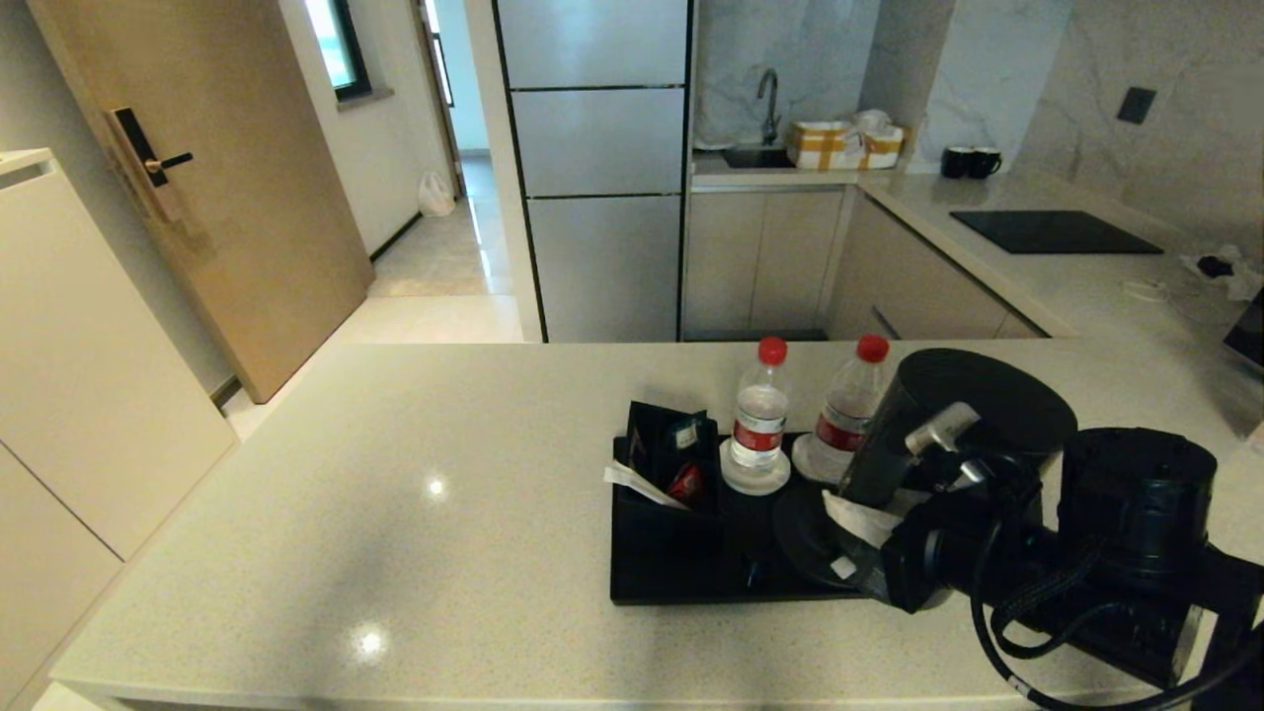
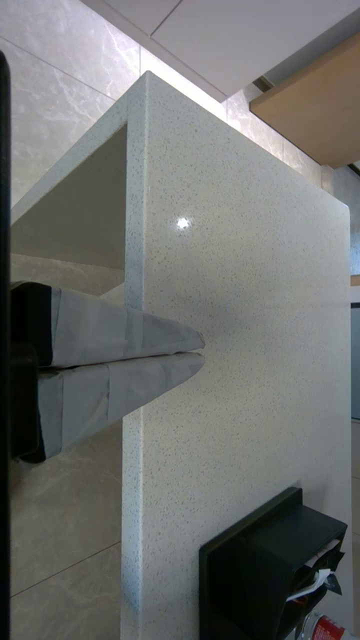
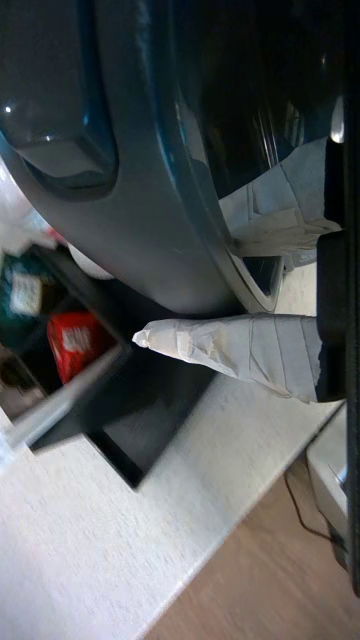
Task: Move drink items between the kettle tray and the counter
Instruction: Place it on the right
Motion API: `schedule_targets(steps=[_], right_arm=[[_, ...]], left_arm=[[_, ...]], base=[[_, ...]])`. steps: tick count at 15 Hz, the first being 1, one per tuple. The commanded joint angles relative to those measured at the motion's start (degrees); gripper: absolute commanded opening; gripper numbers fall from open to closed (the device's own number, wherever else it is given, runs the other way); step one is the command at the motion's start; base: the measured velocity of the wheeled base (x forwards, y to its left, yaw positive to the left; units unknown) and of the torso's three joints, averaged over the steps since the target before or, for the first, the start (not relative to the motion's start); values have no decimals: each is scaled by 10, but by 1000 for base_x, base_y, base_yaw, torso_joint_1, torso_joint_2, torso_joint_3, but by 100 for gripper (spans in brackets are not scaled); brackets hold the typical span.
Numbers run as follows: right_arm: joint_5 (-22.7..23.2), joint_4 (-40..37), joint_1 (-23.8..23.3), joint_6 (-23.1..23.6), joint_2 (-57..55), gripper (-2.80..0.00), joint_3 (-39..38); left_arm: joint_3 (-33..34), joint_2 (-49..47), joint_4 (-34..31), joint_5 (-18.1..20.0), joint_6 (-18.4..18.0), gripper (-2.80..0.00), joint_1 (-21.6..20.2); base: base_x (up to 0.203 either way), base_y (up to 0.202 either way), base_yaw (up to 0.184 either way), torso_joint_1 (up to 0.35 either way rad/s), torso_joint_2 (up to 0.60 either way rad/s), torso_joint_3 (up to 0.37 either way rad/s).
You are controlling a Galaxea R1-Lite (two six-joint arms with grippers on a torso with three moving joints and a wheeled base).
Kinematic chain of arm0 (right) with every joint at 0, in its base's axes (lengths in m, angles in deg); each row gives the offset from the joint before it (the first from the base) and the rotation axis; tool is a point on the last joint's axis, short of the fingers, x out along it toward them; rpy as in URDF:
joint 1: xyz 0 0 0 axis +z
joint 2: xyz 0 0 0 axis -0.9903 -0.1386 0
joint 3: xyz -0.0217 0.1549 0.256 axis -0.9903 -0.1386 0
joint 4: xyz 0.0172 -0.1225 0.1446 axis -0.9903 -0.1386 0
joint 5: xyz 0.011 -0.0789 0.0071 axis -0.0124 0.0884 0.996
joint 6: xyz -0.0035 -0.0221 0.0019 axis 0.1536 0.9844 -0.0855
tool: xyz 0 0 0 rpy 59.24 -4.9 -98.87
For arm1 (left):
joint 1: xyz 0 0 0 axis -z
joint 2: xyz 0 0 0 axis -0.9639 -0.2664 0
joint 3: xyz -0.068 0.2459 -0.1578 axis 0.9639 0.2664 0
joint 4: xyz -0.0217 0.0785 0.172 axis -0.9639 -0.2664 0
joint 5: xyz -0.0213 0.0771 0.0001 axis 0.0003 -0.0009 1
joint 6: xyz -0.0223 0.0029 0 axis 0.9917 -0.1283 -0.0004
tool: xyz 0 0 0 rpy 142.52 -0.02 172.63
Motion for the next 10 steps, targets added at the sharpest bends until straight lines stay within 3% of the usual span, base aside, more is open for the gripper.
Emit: schedule_targets(steps=[1,5,7,10], right_arm=[[-5,-12,-2,3,24,-280,9],[-30,-97,-30,1,72,-280,46],[-68,-98,-58,-44,72,-280,54],[-73,-98,-131,-76,74,-280,50]], left_arm=[[0,-1,-1,0,0,-280,0],[1,-1,-1,0,0,-280,0],[1,-1,0,0,0,-280,0],[0,-1,-1,0,0,-280,0]], base=[[0,0,0,0,0,0],[0,0,0,0,0,0],[0,0,0,0,0,0],[0,0,0,0,0,0]])
